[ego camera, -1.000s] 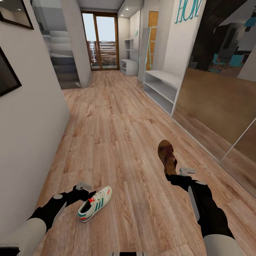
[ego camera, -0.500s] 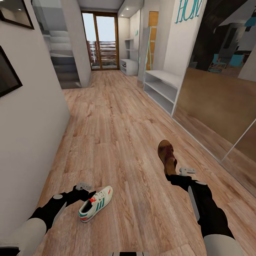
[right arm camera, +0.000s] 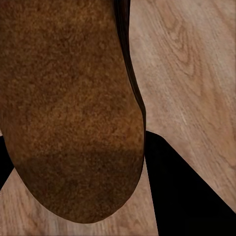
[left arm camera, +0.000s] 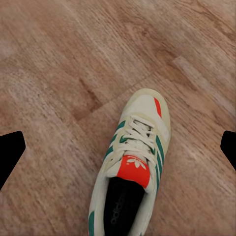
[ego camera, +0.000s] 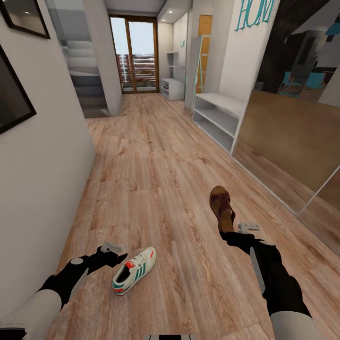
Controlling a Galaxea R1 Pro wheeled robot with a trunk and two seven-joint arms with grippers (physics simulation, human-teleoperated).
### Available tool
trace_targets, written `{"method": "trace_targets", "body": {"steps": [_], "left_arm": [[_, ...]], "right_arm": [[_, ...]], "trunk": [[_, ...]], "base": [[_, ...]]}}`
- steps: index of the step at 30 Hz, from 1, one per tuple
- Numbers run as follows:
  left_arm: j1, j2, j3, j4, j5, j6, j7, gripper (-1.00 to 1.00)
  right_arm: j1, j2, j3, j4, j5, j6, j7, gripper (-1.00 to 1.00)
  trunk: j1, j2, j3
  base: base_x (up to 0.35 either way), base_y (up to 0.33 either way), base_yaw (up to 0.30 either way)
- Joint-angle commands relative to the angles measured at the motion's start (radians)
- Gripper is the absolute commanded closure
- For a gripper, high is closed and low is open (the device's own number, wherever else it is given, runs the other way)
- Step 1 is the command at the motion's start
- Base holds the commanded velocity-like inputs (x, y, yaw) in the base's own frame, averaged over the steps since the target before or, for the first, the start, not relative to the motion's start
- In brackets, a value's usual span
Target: Pick up the two gym shoes and the two sandals from the corridor floor and place them onto the hallstand (shoe rack) in the corridor, making sure they are on the rack and not on the floor. Arrange them so the two gym shoes are next to each other and the two sandals are next to each other.
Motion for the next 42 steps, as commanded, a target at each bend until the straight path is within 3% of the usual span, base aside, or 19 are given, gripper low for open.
{"method": "trace_targets", "body": {"steps": [1,12,19,27,31,42], "left_arm": [[0.000,0.001,-0.003,-0.001,-0.008,-0.004,0.000,-1.00],[0.000,-0.001,-0.003,-0.001,-0.008,-0.004,0.000,-1.00],[0.003,0.013,-0.005,-0.020,-0.048,0.013,0.008,-1.00],[0.004,0.027,-0.005,0.003,-0.012,-0.022,0.009,-1.00],[0.002,0.029,-0.025,-0.016,-0.035,-0.017,0.019,-1.00],[0.001,0.046,-0.014,-0.043,-0.096,-0.009,0.003,-1.00]], "right_arm": [[-0.001,0.001,-0.003,-0.002,0.007,0.005,0.007,1.00],[-0.001,0.001,-0.003,-0.001,0.007,0.004,0.007,1.00],[-0.001,0.001,-0.003,-0.003,0.007,0.004,0.014,1.00],[-0.001,0.001,-0.004,-0.003,0.007,0.004,0.014,1.00],[-0.001,0.001,-0.003,-0.017,0.007,0.005,0.014,1.00],[-0.001,0.001,-0.003,-0.016,0.009,0.008,0.012,1.00]], "trunk": [[0.000,0.000,-0.001],[0.000,0.000,-0.001],[0.000,0.000,-0.001],[0.000,0.000,-0.001],[0.000,0.000,-0.001],[0.000,0.000,-0.001]], "base": [[0.000,0.036,0.000],[0.000,0.105,0.000],[0.000,0.000,0.000],[0.000,0.000,0.000],[0.000,0.000,0.000],[0.000,0.000,0.000]]}}
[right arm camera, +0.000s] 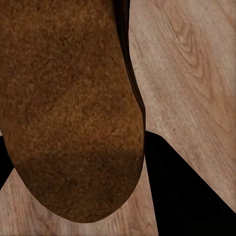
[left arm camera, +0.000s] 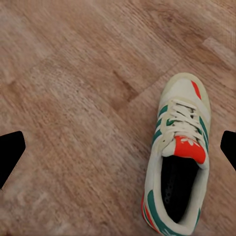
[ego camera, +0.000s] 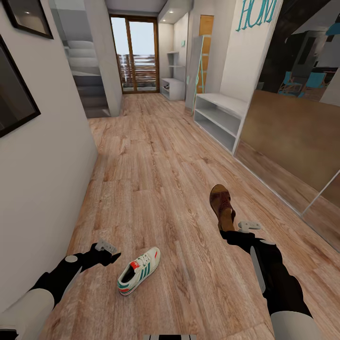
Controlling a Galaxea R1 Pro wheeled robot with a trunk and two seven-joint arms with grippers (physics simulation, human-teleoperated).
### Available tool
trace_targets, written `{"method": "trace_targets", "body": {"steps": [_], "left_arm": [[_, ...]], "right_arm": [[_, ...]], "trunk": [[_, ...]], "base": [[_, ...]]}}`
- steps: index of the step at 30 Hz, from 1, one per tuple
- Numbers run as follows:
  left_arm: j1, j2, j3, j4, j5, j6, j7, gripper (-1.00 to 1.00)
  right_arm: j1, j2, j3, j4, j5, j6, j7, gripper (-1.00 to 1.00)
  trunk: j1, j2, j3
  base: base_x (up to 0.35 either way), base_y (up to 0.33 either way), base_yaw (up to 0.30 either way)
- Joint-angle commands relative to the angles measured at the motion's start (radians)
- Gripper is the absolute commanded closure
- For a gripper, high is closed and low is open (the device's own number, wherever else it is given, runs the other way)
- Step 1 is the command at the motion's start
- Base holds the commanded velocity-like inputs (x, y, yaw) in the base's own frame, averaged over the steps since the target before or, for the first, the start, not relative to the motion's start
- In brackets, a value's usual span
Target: Pick up the two gym shoes and the two sandals from the corridor floor and place them onto the hallstand (shoe rack) in the corridor, making sure they are on the rack and not on the floor. Arrange them so the two gym shoes are next to each other and the two sandals are next to each other.
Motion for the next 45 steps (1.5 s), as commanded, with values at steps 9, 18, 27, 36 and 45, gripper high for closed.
{"method": "trace_targets", "body": {"steps": [9,18,27,36,45], "left_arm": [[0.000,0.000,-0.004,-0.033,-0.058,0.046,-0.033,-1.00],[0.000,0.000,-0.003,-0.036,-0.327,0.062,-0.185,-1.00],[0.000,0.000,-0.001,-0.035,-0.337,0.062,-0.188,-1.00],[0.000,0.000,-0.001,-0.035,-0.336,0.062,-0.188,-1.00],[0.000,0.003,0.001,-0.045,-0.336,0.062,-0.185,-1.00]], "right_arm": [[-0.001,0.001,-0.002,-0.001,0.008,0.005,0.007,1.00],[0.000,0.001,-0.003,-0.001,0.008,0.005,0.007,1.00],[0.000,0.001,-0.004,-0.001,0.008,0.005,0.007,1.00],[0.000,0.001,-0.004,-0.001,0.008,0.005,0.007,1.00],[0.000,0.002,-0.004,-0.001,0.008,0.005,0.007,1.00]], "trunk": [[0.000,0.000,-0.001],[0.000,0.000,-0.001],[0.002,-0.001,-0.016],[0.006,-0.003,-0.059],[0.010,-0.005,-0.108]], "base": [[0.000,0.000,0.000],[0.000,0.000,0.000],[0.000,0.000,0.000],[0.000,0.000,0.000],[0.000,0.000,0.000]]}}
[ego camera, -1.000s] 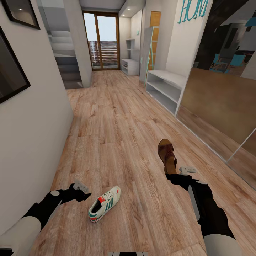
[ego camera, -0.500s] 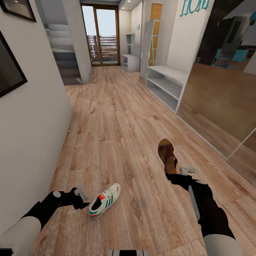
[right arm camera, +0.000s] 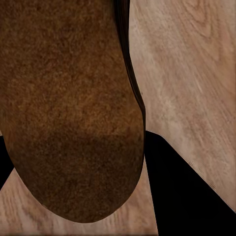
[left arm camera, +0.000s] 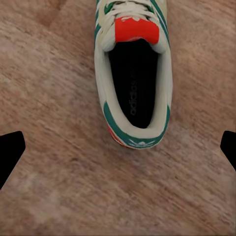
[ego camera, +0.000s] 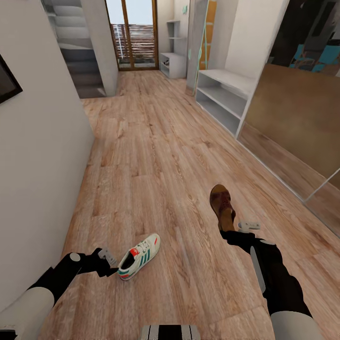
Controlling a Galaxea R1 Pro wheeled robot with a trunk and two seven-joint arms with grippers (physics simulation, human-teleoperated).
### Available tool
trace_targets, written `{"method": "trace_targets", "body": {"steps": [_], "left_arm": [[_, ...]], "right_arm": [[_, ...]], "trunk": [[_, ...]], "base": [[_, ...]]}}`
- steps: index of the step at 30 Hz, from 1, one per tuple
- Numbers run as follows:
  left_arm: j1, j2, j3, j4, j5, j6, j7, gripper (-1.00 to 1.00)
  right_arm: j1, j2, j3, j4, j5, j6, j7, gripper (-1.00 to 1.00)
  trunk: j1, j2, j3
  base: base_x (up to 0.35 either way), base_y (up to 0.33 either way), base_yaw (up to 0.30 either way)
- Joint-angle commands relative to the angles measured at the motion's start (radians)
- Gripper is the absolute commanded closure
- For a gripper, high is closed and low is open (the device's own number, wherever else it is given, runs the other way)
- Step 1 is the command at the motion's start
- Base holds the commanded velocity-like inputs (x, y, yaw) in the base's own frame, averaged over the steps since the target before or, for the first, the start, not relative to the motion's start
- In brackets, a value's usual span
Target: Pick up the two gym shoes and the two sandals from the corridor floor and place them onto the hallstand (shoe rack) in the corridor, making sure they are on the rack and not on the floor. Arrange them so the two gym shoes are next to each other and the two sandals are next to each other.
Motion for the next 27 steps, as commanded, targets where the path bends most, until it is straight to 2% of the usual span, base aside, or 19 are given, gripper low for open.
{"method": "trace_targets", "body": {"steps": [1,8,27], "left_arm": [[0.000,0.001,-0.003,-0.007,-0.003,0.002,-0.002,-1.00],[0.000,0.000,-0.001,-0.059,-0.003,0.005,-0.004,-1.00],[0.000,0.000,0.000,-0.099,-0.001,0.005,-0.003,-1.00]], "right_arm": [[-0.001,0.001,-0.003,-0.002,0.007,0.005,0.008,1.00],[-0.001,0.001,-0.002,-0.002,0.007,0.005,0.007,1.00],[-0.001,0.001,-0.002,-0.002,0.007,0.005,0.007,1.00]], "trunk": [[0.000,-0.001,-0.006],[0.001,-0.001,-0.021],[0.009,-0.005,-0.107]], "base": [[0.000,0.000,0.000],[0.000,0.000,0.000],[0.000,0.000,0.000]]}}
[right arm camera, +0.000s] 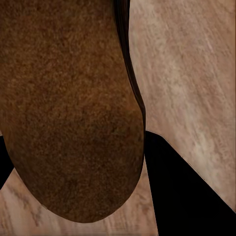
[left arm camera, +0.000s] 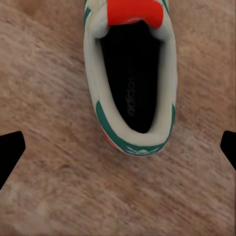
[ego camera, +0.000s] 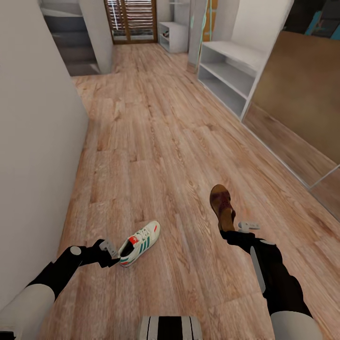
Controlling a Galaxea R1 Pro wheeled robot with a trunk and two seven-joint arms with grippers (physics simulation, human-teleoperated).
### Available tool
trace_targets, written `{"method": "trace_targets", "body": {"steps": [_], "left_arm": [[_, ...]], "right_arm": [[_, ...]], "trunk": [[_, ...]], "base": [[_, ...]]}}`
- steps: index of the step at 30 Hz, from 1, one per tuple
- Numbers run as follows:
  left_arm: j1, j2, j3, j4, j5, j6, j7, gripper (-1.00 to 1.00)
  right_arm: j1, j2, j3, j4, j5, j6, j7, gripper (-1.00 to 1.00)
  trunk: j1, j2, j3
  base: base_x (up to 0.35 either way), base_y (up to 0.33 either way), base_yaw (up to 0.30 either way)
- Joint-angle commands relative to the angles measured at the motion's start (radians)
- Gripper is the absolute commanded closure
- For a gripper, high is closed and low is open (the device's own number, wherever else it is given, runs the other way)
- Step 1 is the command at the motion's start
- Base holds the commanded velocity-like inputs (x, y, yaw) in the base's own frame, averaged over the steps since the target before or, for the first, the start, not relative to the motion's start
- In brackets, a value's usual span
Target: Pick up the two gym shoes and the two sandals from the corridor floor and place them onto the hallstand (shoe rack) in the corridor, making sure they are on the rack and not on the floor. Arrange them so the two gym shoes are next to each other and the two sandals are next to each other.
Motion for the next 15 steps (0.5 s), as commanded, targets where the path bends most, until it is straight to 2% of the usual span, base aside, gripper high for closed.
{"method": "trace_targets", "body": {"steps": [1,3,15], "left_arm": [[0.000,0.001,-0.003,-0.002,-0.003,0.002,-0.002,-1.00],[0.000,0.001,-0.003,-0.002,-0.003,0.002,-0.002,-1.00],[0.000,0.001,-0.003,-0.002,-0.003,0.002,-0.002,-1.00]], "right_arm": [[-0.001,0.001,-0.003,-0.002,0.006,0.005,0.008,1.00],[-0.001,0.001,-0.003,-0.002,0.006,0.005,0.008,1.00],[-0.001,0.001,-0.002,-0.002,0.006,0.006,0.007,1.00]], "trunk": [[0.000,-0.001,-0.006],[0.001,-0.001,-0.017],[0.001,-0.001,-0.029]], "base": [[0.000,0.000,0.000],[0.000,0.000,0.000],[0.000,0.000,0.000]]}}
